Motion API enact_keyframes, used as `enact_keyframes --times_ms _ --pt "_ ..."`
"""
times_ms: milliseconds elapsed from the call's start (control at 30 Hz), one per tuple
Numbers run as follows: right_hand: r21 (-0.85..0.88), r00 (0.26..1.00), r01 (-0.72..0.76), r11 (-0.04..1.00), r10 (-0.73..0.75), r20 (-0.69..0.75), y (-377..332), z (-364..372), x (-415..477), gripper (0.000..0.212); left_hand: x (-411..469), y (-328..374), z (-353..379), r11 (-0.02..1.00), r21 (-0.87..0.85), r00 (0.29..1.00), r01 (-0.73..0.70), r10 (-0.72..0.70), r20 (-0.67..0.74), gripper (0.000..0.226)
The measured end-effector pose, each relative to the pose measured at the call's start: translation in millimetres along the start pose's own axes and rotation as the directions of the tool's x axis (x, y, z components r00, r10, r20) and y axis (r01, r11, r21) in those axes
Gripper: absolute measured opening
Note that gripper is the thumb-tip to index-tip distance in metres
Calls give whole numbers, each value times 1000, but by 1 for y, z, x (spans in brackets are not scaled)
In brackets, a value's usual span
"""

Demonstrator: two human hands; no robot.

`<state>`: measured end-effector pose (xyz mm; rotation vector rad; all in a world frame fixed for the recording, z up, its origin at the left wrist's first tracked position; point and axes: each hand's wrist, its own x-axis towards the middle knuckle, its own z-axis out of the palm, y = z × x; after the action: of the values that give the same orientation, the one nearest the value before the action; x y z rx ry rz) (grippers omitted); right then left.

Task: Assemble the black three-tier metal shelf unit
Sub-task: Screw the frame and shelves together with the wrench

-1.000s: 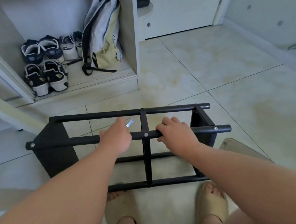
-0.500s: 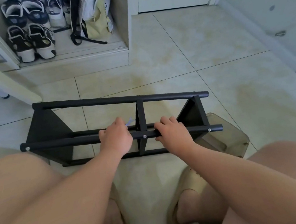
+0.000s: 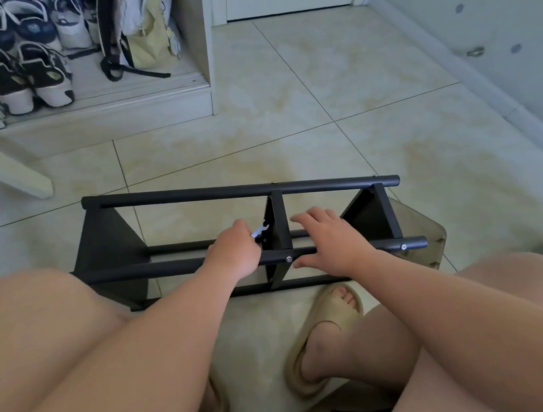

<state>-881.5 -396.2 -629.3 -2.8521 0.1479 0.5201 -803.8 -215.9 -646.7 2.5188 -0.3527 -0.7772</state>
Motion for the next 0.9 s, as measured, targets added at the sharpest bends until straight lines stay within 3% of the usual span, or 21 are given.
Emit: enact_keyframes --times_ms 100,200,300,467,600,767,900 --pt "-49 991 129 990 -131 -34 -8 -2 14 113 7 -1 -9 998 -46 999 44 -44 3 13" --pt "-161 984 177 971 -175 31 -6 -1 31 127 19 -8 -16 991 -123 997 46 -37 72 19" --pt "-195 979 195 961 -179 96 2 4 44 125 28 -13 -22 990 -138 988 11 10 152 18" --pt "-60 967 238 969 -230 110 14 15 51 125 42 -18 -25 995 -89 965 -44 65 254 11" --pt "-144 954 292 945 -279 109 23 14 53 127 55 -19 -26 987 -162 948 23 30 317 11" --pt "-101 976 217 971 -215 32 27 23 52 132 65 -11 -21 930 -337 925 144 -5 381 14" --pt "-121 982 187 975 -186 17 24 26 49 133 67 -5 -11 828 -489 893 274 -31 448 8"
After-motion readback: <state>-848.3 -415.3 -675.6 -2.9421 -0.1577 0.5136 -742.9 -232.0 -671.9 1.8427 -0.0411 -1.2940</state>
